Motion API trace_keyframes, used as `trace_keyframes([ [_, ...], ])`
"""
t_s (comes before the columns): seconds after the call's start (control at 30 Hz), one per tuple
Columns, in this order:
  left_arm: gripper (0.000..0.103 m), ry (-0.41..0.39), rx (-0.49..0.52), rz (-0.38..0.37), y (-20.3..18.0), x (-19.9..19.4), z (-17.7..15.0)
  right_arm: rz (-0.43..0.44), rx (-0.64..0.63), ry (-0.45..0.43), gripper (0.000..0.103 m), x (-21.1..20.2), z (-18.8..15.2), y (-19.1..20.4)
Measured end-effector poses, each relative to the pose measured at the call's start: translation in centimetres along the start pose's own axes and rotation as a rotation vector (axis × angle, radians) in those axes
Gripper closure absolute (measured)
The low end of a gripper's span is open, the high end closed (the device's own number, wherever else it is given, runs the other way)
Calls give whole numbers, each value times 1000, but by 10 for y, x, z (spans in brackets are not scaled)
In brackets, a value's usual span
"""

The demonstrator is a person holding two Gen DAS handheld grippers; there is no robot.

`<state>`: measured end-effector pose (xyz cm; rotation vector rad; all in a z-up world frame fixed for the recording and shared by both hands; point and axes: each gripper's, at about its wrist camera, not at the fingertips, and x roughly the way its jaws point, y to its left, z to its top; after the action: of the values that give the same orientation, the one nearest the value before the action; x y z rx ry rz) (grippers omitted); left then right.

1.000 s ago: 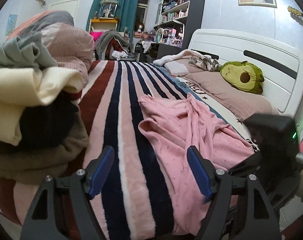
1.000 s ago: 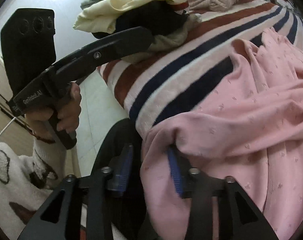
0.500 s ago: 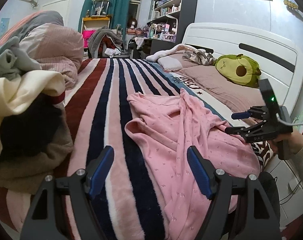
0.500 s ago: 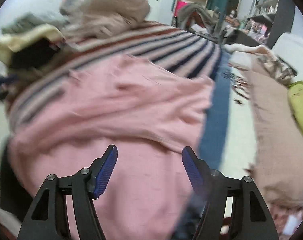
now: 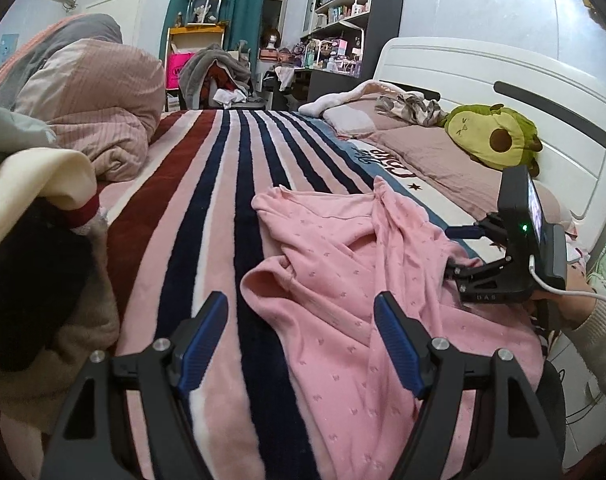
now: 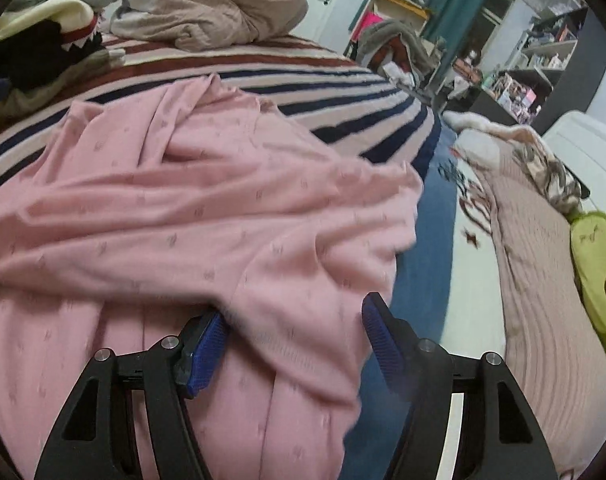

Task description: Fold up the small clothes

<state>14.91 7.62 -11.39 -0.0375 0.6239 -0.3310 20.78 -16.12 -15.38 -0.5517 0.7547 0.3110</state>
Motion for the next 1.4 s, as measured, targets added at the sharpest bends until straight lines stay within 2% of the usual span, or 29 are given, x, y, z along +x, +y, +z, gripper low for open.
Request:
trace_keyframes([
  [0.07, 31, 3, 0, 4, 1, 4, 1, 6, 10, -34, 64, 0, 5, -3],
  [0.1, 31, 4, 1, 7, 1, 5, 2, 14, 24, -52, 81, 0, 7, -6],
  [0.13, 31, 5, 2, 9, 0, 7, 2, 10, 43, -71, 91, -3, 9, -10],
  [0.2, 31, 7, 4, 11, 0, 9, 4, -20, 77, -109, 96, -10, 10, -19],
  [0.3, 31, 7, 8, 11, -1, 11, 6, -79, 143, -141, 98, -26, 4, -42],
  [0.47, 31, 13, 15, 4, -7, 16, 8, -185, 219, -95, 98, -41, -22, -77],
  [0.63, 31, 36, 28, -17, -20, 22, 6, -254, 236, 36, 98, -22, -55, -89],
  [0.73, 31, 49, 55, -40, -31, 22, 3, -196, 261, 88, 96, -14, -67, -90],
  [0.8, 31, 55, 74, -46, -38, 21, 3, -158, 283, 80, 88, -20, -71, -90],
  [0.83, 31, 55, 79, -48, -40, 20, 4, -152, 287, 73, 81, -26, -71, -92],
  [0.97, 31, 44, 82, -94, -51, 18, 9, -136, 324, 13, 76, -69, -74, -102],
  [1.1, 31, 48, 100, -167, -69, 22, 11, -99, 364, -60, 64, -95, -68, -120],
  [1.13, 31, 53, 102, -187, -76, 25, 11, -76, 367, -72, 59, -94, -63, -125],
  [1.23, 31, 64, 110, -184, -83, 30, 12, -37, 349, -77, 58, -73, -43, -136],
  [1.3, 31, 62, 127, -157, -82, 31, 14, 20, 355, -70, 57, -56, -33, -138],
  [1.4, 31, 48, 128, -80, -68, 35, 23, 155, 396, -40, 55, -22, -19, -143],
])
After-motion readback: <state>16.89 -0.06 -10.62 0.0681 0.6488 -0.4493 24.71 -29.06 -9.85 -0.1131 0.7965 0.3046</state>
